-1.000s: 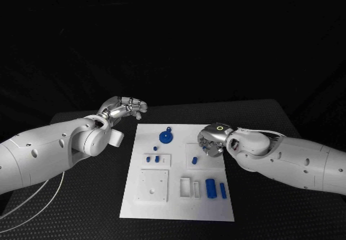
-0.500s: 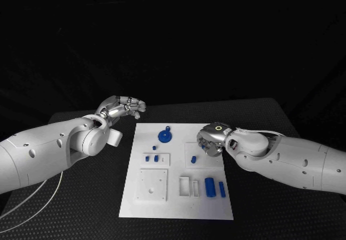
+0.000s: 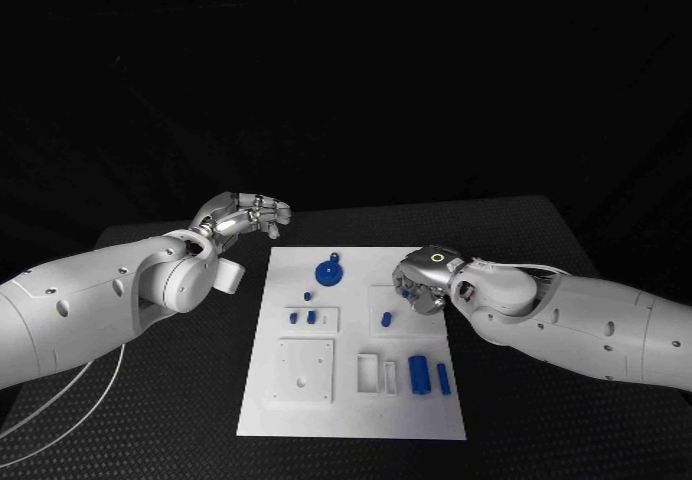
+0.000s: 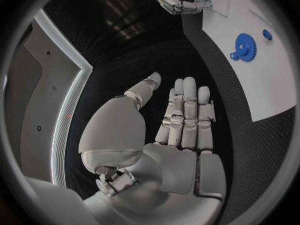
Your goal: Assemble the parts on the task board
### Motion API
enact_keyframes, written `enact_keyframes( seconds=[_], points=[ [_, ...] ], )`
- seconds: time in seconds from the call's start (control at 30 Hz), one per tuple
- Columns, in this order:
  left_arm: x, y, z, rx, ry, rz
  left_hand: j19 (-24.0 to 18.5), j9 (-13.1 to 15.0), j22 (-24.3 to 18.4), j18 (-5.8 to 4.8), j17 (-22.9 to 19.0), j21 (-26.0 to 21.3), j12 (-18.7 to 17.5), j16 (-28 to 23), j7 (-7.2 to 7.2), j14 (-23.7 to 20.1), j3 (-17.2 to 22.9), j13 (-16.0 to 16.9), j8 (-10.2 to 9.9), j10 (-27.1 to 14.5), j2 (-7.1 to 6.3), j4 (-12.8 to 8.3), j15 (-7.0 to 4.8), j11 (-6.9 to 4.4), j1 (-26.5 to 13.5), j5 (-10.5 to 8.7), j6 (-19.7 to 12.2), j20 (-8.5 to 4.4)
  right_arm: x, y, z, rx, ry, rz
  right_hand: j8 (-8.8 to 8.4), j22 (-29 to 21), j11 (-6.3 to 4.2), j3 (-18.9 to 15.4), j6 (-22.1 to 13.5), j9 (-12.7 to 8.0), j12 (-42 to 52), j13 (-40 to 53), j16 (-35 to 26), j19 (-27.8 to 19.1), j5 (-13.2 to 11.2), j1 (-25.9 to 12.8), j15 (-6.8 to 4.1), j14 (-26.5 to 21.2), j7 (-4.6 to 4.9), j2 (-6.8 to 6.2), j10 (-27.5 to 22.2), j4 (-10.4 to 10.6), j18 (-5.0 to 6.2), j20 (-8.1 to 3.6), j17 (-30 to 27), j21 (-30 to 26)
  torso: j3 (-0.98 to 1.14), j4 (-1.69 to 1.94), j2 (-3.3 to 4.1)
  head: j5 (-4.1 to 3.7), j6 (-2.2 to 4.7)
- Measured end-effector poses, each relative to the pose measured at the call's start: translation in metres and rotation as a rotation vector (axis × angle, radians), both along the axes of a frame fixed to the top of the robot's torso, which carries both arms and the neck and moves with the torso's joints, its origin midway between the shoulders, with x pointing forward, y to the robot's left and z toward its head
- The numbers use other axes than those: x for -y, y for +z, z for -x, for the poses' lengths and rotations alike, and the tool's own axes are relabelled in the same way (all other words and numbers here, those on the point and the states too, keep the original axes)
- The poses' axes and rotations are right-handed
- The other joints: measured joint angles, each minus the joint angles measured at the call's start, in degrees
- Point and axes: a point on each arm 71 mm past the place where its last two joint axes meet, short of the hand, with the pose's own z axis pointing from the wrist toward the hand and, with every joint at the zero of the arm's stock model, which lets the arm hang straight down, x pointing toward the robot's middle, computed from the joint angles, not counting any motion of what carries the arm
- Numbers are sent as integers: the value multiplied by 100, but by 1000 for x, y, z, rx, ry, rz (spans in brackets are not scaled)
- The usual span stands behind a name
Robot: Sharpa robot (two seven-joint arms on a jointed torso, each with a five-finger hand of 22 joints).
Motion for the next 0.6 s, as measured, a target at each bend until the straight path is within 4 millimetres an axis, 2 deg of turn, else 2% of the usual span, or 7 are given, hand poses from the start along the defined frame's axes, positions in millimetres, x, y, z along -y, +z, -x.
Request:
enact_keyframes(
  seconds=[0.43,0.6],
  points=[
    [0,0,0,0,1,-1,0,-6,6,-2,12,0,0,-33,0,0,0,-5,-27,-12,0,0,0,12,0,0,-42,0,2,0,1,-4,-11,-14,24,0,-17,16,36,19,2,4,44,49,0,-32,-27,28,-7,-33,23,16,0,-9,31,23,-7,7,4,-4,25],
    [-1,0,-1,-1,3,-1,0,-6,7,-37,12,0,0,-33,20,0,0,-5,-27,-21,0,0,0,21,0,0,-62,0,2,1,0,-17,-20,-25,24,0,-17,16,36,26,1,6,44,48,0,-32,-27,27,-6,-33,22,16,0,-8,37,23,-7,5,5,3,21]
  ],
)
